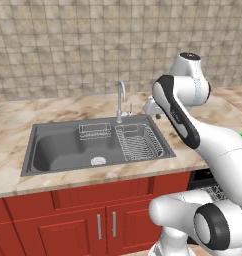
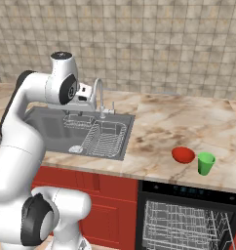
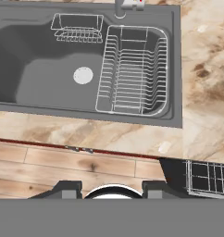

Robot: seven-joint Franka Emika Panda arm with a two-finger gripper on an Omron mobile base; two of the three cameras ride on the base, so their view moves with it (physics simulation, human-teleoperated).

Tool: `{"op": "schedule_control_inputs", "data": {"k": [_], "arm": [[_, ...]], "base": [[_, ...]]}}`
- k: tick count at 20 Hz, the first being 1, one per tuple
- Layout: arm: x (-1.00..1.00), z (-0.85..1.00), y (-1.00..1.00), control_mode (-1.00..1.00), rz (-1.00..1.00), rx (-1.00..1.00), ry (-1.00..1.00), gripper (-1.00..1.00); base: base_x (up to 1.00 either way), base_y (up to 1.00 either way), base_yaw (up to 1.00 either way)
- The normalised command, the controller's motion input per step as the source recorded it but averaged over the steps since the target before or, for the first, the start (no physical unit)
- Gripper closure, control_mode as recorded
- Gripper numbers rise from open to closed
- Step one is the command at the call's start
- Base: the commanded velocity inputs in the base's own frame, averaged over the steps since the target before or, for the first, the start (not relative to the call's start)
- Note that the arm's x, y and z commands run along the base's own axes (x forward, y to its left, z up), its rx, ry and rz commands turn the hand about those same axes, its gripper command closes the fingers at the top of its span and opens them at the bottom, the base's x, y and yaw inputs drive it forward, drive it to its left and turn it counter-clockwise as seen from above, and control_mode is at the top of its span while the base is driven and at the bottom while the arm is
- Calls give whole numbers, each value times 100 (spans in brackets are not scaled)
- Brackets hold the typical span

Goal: Pick up the cup and bowl from the counter, place them in the dishwasher, and close the dishwasher door.

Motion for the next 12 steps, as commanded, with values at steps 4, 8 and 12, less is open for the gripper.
{"op": "schedule_control_inputs", "data": {"k": [4, 8, 12], "arm": [[0, 0, -6, -100, 0, 0, 0, -100], [0, 0, -19, -100, 0, 0, 0, -100], [0, 0, -24, -100, 0, 0, 0, -100]], "base": [[0, 0, 0], [0, 0, 0], [0, 0, 0]]}}
